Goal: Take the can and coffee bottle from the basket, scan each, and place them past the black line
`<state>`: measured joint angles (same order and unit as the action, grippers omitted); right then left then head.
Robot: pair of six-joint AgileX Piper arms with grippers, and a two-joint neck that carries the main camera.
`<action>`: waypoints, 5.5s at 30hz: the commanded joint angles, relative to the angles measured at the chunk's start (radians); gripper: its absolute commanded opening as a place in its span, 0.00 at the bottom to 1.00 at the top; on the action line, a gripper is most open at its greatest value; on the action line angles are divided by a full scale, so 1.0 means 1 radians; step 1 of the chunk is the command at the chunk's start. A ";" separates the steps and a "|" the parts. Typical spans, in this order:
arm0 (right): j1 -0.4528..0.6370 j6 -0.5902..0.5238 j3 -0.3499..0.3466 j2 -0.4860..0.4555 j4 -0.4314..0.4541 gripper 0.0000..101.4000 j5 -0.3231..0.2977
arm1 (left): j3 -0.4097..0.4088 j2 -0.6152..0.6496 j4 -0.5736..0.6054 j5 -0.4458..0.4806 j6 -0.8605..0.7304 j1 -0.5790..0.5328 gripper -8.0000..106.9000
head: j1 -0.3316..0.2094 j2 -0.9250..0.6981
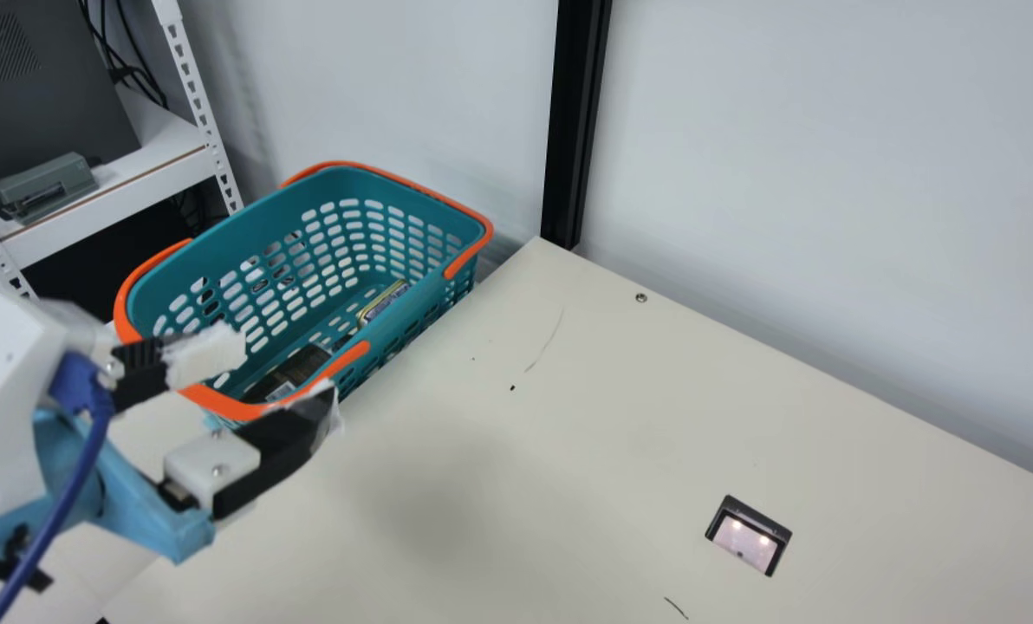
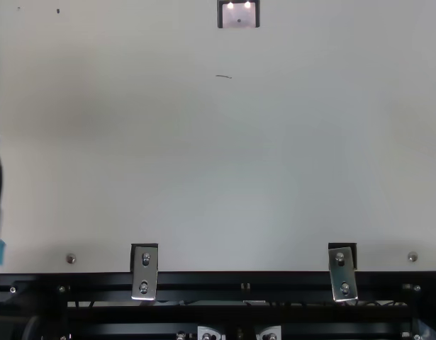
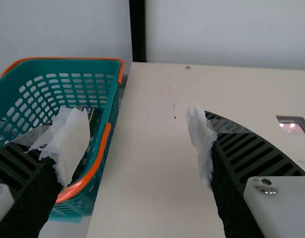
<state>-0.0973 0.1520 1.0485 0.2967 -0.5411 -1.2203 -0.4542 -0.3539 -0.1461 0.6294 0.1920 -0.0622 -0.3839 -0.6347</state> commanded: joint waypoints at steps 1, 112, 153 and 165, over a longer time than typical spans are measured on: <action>0.000 0.000 0.000 0.000 0.000 1.00 0.000 | -0.065 -0.085 -0.041 -0.007 0.047 -0.004 0.85 | -0.011 -0.015; 0.000 0.000 0.000 0.000 0.000 1.00 0.000 | -1.048 -1.637 0.922 0.040 -1.290 0.698 0.16 | -0.011 -0.015; 0.000 0.000 0.000 0.000 0.000 1.00 0.000 | -0.411 -0.701 1.532 0.591 -0.293 0.427 0.16 | -0.011 -0.015; 0.000 0.000 0.000 0.000 0.000 1.00 0.000 | -0.338 -0.607 1.606 0.591 0.014 0.484 0.16 | -0.011 -0.015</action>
<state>-0.0973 0.1520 1.0485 0.2967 -0.5411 -1.2203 -0.7939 -0.9657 1.4555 1.2195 0.1474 0.4140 -0.3839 -0.6347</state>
